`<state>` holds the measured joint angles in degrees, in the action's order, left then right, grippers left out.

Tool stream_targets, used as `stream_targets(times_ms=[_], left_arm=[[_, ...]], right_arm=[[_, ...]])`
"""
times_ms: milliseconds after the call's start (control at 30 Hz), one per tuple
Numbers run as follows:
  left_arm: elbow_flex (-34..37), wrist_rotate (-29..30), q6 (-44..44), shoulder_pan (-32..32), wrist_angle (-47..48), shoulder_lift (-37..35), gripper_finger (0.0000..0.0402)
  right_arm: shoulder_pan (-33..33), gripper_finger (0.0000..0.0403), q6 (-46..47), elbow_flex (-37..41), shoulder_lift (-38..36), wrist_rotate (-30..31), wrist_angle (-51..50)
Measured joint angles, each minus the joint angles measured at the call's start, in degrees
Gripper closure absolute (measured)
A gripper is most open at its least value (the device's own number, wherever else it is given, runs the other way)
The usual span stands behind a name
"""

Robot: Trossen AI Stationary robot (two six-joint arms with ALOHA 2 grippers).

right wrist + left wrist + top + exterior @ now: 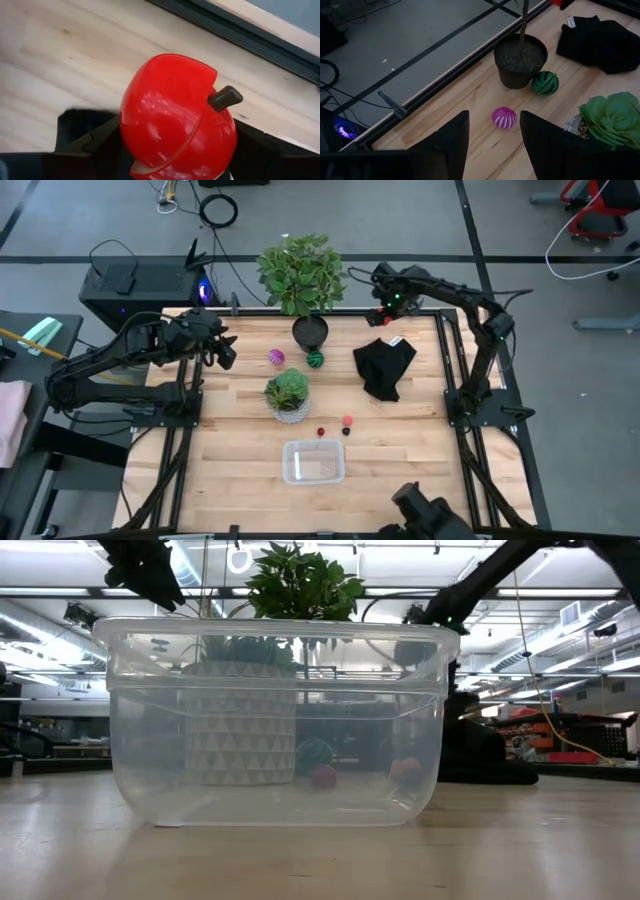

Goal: Pick and placing Produce into tupperware
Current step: Put the apple into the transparent bin

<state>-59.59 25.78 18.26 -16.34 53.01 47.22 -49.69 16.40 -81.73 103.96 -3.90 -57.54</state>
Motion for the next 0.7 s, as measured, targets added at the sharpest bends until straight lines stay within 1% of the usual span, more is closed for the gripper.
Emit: stream_targets(times_ms=[167,300,400,533,700], left_arm=[[0.0,0.0,-1.2,0.0,0.0,0.0,0.0223],[0.0,0.0,-1.4,0.0,0.0,0.0,0.022],[0.0,0.0,-1.4,0.0,0.0,0.0,0.0219],[0.0,0.0,-1.4,0.0,0.0,0.0,0.0222],[0.0,0.0,-1.5,0.0,0.0,0.0,0.0221]], right_arm=[[0.7,0.0112,-2.9,0.0,-5.5,-0.4,-4.9],[3.0,0.0112,-4.1,0.0,-10.3,-0.5,-8.4],[5.5,0.0114,-3.3,0.0,-14.3,-0.7,-10.1],[10.4,0.0114,1.0,0.0,-19.6,-2.2,-10.6],[19.9,0.0112,8.4,0.0,-25.1,-2.6,-10.4]])
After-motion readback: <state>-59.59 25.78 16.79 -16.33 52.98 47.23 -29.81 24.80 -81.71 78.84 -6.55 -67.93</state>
